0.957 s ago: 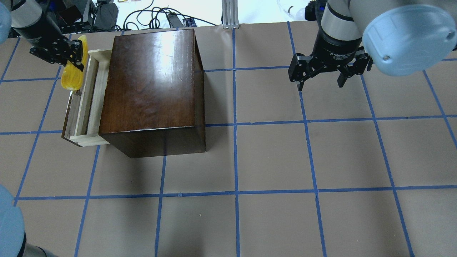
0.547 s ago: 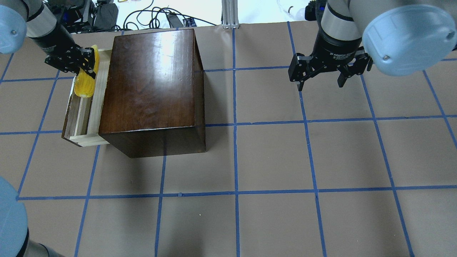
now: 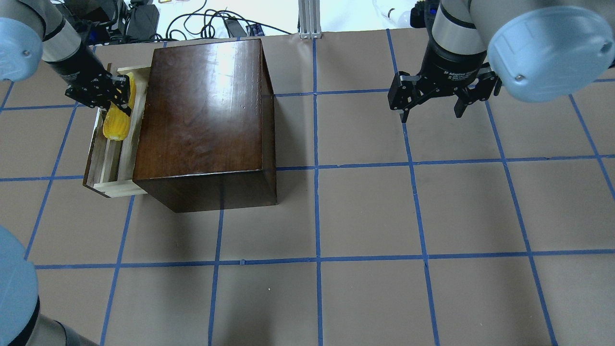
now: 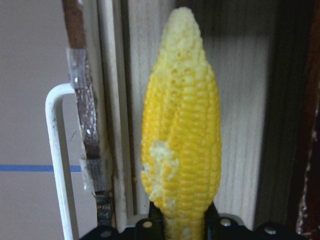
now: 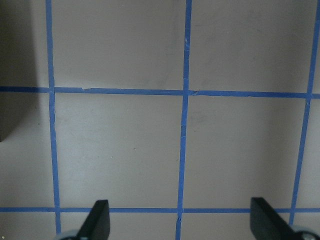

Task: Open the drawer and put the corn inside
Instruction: 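Carry the corn over the open drawer and lower it inside, then open the left gripper and raise it away from the drawer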

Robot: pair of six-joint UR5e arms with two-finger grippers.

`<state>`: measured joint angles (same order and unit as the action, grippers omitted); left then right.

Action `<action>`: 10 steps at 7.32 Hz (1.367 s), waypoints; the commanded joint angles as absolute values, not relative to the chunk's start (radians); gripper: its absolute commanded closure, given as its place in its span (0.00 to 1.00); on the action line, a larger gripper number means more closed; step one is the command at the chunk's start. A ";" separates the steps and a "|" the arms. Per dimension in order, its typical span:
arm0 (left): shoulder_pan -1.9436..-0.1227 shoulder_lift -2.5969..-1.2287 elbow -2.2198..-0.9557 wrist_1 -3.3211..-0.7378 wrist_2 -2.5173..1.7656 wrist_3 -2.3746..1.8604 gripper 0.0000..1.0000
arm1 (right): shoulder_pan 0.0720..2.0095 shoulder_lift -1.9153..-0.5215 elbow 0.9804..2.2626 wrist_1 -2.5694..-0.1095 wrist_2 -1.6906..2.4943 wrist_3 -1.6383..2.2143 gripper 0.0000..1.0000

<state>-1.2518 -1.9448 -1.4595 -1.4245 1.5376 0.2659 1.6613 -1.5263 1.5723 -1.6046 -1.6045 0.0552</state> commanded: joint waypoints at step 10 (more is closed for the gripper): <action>-1.374 -1.775 -1.368 -1.549 1.543 0.204 0.00 | 1.661 -1.526 1.572 -1.605 -1.605 0.055 0.00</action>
<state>-1.3143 -1.8169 -1.3752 -1.5409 1.5399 0.2391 1.6613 -1.5263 1.5723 -1.6046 -1.6045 0.0552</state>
